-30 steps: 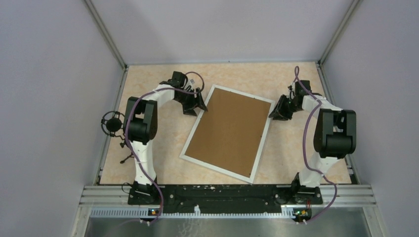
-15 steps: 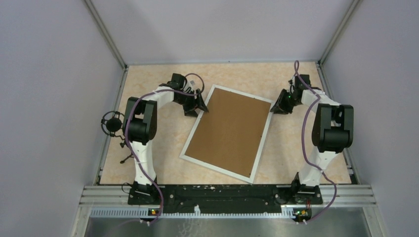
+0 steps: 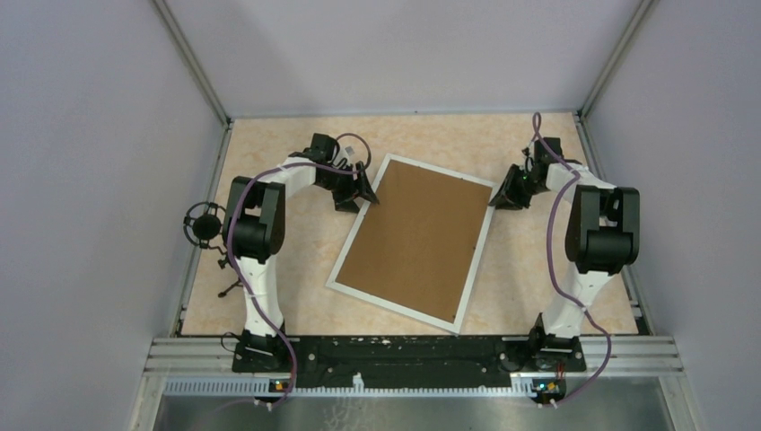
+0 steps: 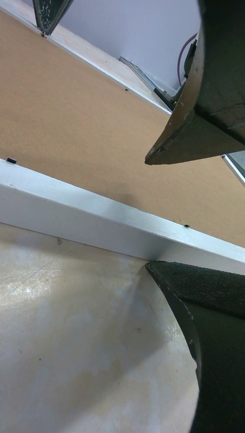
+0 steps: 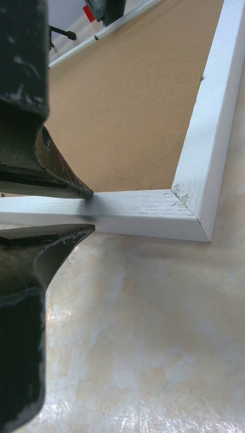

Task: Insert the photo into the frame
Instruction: Install the photo frame at the center of the board.

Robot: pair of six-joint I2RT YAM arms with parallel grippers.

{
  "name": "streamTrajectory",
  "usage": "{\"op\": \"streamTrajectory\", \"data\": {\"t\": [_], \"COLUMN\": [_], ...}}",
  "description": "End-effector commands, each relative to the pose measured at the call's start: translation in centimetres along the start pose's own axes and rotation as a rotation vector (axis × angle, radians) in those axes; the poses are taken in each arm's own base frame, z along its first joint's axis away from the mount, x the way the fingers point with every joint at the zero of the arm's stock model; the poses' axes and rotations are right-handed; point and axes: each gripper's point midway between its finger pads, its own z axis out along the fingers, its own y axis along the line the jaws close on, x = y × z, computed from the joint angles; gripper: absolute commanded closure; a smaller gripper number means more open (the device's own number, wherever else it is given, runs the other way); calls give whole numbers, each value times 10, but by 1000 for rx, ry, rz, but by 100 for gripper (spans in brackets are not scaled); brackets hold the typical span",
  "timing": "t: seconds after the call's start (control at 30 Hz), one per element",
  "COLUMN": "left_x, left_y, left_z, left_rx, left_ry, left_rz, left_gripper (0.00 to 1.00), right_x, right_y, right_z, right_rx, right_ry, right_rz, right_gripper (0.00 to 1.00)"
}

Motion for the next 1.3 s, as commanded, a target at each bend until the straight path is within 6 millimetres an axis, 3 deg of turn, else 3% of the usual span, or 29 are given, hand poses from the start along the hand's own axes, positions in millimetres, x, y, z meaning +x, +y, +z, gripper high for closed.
{"op": "streamTrajectory", "data": {"t": [0.0, 0.13, 0.3, 0.57, 0.77, 1.07, 1.17, 1.23, 1.27], "left_x": [13, 14, 22, 22, 22, 21, 13, 3, 0], "left_y": [-7, -9, -7, -12, -14, -19, -20, -32, -35], "left_z": [13, 16, 28, 28, 25, 20, 6, -20, -33], "left_rx": [39, 47, 60, 64, 47, 23, -49, -121, -165], "left_ry": [56, 64, 117, 115, 102, 85, 28, -73, -123], "left_rz": [15, 24, 15, 27, 44, 72, 108, 176, 201], "left_gripper": [27, 26, 27, 27, 27, 27, 21, 11, 7], "right_x": [3, 3, 17, 40, 43, 41, 28, 9, 1], "right_y": [-4, -15, -22, -28, -32, -10, 25, 66, 73], "right_z": [17, 25, 42, 69, 74, 87, 78, 49, 41], "right_rx": [49, 109, 198, 334, 511, 569, 422, 258, 226], "right_ry": [18, 24, 104, 195, 209, 227, 182, 97, 60], "right_rz": [-33, -37, -74, -102, -187, -269, -281, -290, -297], "right_gripper": [75, 74, 73, 68, 62, 50, 43, 40, 36]}}
